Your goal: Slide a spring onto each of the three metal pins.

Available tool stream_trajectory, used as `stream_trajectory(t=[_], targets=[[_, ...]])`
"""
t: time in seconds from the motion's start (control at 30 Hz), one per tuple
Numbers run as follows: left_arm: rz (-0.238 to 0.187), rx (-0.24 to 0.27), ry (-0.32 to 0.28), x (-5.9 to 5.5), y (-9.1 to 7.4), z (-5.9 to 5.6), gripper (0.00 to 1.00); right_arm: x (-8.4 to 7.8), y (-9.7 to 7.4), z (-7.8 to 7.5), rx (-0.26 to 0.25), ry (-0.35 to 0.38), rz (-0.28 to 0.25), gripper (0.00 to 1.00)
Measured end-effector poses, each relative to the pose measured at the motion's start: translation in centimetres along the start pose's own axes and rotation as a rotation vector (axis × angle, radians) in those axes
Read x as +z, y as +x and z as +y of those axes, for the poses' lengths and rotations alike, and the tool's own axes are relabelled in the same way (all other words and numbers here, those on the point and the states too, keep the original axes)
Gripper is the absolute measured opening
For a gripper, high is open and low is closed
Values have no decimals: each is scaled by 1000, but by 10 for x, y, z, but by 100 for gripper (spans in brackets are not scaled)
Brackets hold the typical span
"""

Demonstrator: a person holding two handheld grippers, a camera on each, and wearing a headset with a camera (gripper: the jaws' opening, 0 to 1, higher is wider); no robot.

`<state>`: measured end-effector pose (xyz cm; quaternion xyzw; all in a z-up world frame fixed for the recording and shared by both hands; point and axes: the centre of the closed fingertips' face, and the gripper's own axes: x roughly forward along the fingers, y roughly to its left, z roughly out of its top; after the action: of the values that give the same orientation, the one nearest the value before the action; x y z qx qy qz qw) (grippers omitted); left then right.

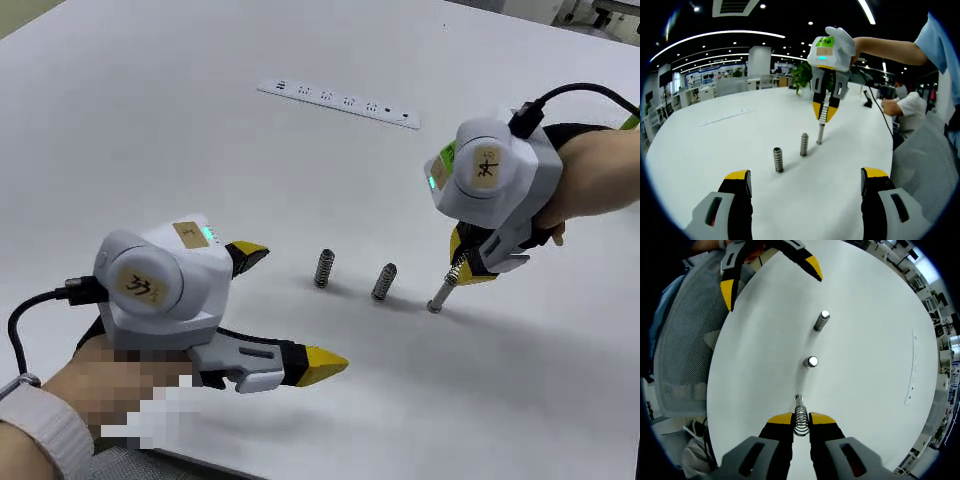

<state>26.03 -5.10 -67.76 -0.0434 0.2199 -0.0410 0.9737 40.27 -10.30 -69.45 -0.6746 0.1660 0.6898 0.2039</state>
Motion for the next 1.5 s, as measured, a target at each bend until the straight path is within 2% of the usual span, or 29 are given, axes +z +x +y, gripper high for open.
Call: stream_trajectory(t=[0.7, 1.5], targets=[[5, -9, 0, -1, 1, 0, 91, 1, 6, 0, 19, -9, 18, 13], [13, -18, -7, -4, 1, -2, 88, 3, 39, 6, 49, -24, 42, 13]])
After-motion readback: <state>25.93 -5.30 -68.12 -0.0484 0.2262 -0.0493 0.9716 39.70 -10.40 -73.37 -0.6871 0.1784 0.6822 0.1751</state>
